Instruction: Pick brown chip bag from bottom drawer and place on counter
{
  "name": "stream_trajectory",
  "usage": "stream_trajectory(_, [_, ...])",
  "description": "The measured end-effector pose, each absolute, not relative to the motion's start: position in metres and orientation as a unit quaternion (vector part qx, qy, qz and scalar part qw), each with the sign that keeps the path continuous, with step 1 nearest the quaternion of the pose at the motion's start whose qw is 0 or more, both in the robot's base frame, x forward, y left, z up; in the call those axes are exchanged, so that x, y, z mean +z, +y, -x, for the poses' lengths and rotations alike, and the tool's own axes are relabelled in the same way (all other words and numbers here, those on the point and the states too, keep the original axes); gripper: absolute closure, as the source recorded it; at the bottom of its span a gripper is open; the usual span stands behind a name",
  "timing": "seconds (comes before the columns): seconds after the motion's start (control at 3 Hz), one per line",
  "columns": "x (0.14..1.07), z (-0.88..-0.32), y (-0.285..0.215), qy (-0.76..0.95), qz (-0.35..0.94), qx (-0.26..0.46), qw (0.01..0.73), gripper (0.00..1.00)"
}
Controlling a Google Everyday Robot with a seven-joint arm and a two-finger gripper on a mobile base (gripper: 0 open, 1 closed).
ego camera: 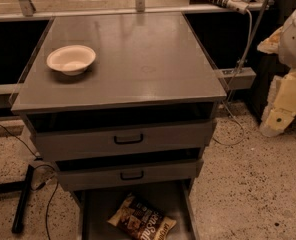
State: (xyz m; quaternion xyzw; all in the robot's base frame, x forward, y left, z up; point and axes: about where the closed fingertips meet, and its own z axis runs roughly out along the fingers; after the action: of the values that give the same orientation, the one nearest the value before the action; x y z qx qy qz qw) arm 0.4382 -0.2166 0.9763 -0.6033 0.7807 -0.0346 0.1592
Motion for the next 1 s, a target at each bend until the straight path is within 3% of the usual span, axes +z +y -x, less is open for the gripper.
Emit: stream_trajectory(1.0, [0.885,-0.428,-0.182,0.768,0.614,0.018,0.184,0.0])
